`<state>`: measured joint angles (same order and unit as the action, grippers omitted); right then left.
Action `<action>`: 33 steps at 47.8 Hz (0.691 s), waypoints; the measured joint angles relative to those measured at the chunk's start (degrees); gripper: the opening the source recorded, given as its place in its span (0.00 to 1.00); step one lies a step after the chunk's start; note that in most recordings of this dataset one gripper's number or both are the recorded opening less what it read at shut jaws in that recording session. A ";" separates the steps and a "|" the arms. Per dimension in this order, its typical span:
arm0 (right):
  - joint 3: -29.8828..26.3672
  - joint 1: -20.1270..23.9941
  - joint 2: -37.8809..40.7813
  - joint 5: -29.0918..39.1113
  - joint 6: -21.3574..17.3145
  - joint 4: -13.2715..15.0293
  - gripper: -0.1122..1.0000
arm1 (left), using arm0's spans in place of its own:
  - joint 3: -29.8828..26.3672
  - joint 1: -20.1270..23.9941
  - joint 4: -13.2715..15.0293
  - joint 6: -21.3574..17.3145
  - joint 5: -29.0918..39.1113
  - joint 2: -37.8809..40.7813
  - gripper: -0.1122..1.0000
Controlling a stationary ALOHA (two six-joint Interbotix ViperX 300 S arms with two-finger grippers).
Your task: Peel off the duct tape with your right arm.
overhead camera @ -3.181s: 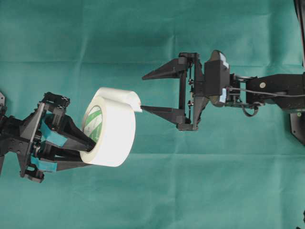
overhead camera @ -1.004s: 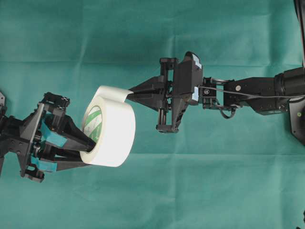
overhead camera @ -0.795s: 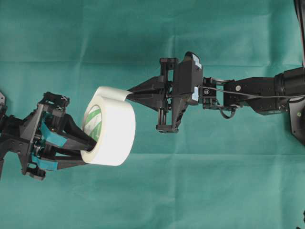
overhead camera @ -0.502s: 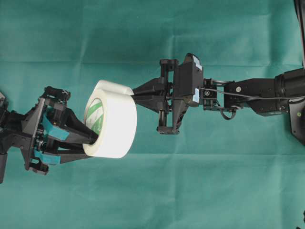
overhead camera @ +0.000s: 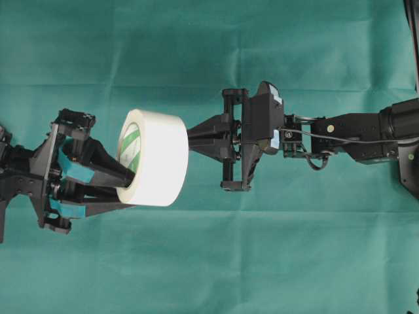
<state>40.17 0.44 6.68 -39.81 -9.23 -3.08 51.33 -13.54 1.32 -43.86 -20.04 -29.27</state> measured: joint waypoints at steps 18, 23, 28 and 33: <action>1.49 0.18 -0.09 -1.23 0.00 0.09 0.02 | -0.62 1.23 0.18 0.26 -4.04 1.41 0.29; 1.85 0.18 -0.09 -1.32 0.00 0.00 0.02 | -0.79 1.76 0.26 0.35 -4.75 1.85 0.29; 2.20 0.18 -0.09 -1.49 0.00 0.00 0.02 | -1.14 2.20 0.26 0.35 -4.83 2.37 0.29; 2.46 0.18 -0.09 -1.58 0.00 0.00 0.02 | -1.67 2.64 0.35 0.26 -4.92 2.99 0.29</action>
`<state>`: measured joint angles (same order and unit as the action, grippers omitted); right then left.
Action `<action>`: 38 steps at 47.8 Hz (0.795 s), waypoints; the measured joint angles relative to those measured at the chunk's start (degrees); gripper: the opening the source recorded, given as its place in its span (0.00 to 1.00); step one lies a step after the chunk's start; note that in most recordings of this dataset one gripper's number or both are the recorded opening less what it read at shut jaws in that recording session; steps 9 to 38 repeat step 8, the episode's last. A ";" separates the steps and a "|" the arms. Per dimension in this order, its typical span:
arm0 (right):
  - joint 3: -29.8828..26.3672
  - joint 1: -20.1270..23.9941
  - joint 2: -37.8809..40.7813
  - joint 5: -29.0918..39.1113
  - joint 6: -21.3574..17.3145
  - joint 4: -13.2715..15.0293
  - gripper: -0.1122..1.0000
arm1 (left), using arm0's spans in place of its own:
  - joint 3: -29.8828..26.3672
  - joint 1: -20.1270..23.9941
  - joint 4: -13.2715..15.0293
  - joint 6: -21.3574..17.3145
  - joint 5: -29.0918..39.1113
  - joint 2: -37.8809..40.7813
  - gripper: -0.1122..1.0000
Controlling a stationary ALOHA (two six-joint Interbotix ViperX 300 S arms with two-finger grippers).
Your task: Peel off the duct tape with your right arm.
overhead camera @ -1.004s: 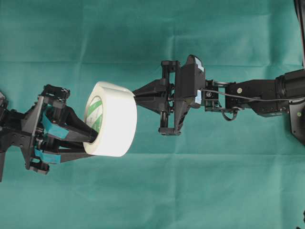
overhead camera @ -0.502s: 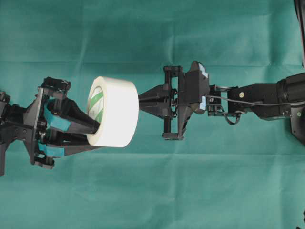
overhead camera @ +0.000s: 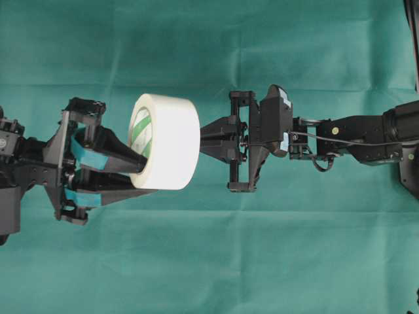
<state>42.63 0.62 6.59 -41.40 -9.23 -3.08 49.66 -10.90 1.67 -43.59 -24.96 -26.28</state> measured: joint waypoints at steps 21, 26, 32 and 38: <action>0.26 0.00 0.09 -0.09 0.00 -0.09 0.02 | -0.35 0.44 0.00 0.09 -1.23 0.62 0.29; 0.26 0.00 0.09 -0.09 0.00 -0.09 0.02 | -0.35 0.44 0.00 0.09 -1.23 0.62 0.29; 0.26 0.00 0.09 -0.09 0.00 -0.09 0.02 | -0.35 0.44 0.00 0.09 -1.23 0.62 0.29; 0.26 0.00 0.09 -0.09 0.00 -0.09 0.02 | -0.35 0.44 0.00 0.09 -1.23 0.62 0.29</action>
